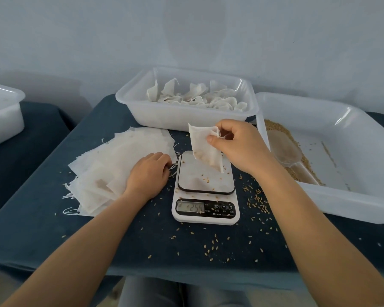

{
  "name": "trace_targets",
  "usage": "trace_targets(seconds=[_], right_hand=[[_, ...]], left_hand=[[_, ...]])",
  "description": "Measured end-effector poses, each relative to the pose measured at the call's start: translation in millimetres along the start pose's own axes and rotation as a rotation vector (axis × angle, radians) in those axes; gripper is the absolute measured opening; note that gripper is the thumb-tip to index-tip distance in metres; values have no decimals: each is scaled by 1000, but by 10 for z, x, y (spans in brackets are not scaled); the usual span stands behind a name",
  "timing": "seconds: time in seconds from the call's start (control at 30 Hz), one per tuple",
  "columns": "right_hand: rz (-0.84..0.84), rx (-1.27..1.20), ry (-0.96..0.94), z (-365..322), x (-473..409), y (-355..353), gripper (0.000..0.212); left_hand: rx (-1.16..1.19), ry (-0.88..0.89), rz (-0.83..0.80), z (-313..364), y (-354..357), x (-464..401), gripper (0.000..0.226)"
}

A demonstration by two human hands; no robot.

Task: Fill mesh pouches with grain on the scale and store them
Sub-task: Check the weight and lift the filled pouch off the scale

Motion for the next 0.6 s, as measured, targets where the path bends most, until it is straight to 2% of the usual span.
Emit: trace_targets(seconds=[0.23,0.4,0.47,0.6], right_hand=[[-92,107,-60,-329,-400,-266,9],[-51,31,76,-230,-981,-563,9],[3,-86,163,-58,-1245,-671,12],[77,-277,271,298,-1757,-701,10]], left_hand=[[3,8,41,70,-97,63,24],[-78,45,63,100,-161,16,37],[-160,16,-18,48,-95,1,46],[-329,-188,-236,-235,33,24,67]])
Point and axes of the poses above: each hand's wrist, its own x-axis away from the middle knuckle, its own y-axis out of the palm, z = x × y, the point moved 9 cm from there along -x, towards the middle knuckle, and after that the axes turned 14 degrees about -x, right-handed, at the moved point
